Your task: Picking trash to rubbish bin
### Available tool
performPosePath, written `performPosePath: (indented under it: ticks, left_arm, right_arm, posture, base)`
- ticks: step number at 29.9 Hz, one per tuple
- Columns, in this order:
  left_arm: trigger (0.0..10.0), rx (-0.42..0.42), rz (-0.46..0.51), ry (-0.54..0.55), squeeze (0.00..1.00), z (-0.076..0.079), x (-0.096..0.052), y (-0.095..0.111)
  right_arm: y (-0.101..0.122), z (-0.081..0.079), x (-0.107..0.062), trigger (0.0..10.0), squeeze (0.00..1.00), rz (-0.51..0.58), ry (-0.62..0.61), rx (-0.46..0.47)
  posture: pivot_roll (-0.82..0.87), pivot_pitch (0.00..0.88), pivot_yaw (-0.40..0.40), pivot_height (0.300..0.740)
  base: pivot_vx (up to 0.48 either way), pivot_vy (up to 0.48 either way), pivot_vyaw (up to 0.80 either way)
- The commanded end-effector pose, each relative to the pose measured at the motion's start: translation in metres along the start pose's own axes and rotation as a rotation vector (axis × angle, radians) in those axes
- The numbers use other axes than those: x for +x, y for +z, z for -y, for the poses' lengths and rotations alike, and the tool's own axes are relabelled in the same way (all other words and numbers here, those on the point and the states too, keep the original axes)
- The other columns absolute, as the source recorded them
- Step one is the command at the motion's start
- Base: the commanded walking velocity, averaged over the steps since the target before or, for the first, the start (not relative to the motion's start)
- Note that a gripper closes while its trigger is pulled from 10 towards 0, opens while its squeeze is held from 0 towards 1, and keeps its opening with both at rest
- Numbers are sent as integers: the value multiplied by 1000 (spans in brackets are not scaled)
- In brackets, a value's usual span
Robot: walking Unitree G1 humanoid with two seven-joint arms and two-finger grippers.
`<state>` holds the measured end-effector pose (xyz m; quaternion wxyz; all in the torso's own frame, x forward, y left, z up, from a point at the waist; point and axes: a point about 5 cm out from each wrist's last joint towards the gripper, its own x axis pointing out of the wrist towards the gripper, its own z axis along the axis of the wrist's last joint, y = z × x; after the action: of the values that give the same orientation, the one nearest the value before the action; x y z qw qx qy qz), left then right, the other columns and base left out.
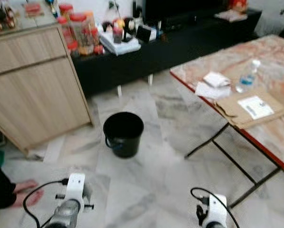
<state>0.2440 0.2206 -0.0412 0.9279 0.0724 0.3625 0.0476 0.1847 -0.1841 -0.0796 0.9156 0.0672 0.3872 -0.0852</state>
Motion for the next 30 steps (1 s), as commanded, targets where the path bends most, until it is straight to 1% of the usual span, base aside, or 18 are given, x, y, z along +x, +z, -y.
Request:
performPosePath:
  ticks: [1,17,19,22,24,30]
  left_arm:
    - [10000,8,-13,15,0,-6,0,-1]
    - [10000,13,-11,12,0,-6,0,0]
    - [10000,14,-10,11,0,-6,0,0]
    - [10000,15,-10,11,0,-6,0,0]
    - [10000,15,-10,10,0,-6,0,0]
    - [10000,27,-5,4,0,-4,0,0]
  right_arm:
    - [2,-7,1,10000,0,1,20,-1]
    - [1,-14,1,10000,0,3,51,-46]
    - [1,-15,1,10000,0,1,58,-62]
    - [1,-15,1,10000,0,-1,57,-59]
    - [1,-14,1,10000,0,2,53,-45]
    - [0,-14,0,10000,0,-1,51,-39]
  posture:
    - [122,131,-9,740]
    - [133,135,-8,740]
    - [135,135,-8,740]
    - [135,135,-8,740]
    - [133,134,-7,740]
    - [133,135,-6,740]
  base:
    - [480,0,0]
    - [480,0,0]
    - [480,0,691]
    - [480,0,800]
    - [480,0,0]
    - [480,0,0]
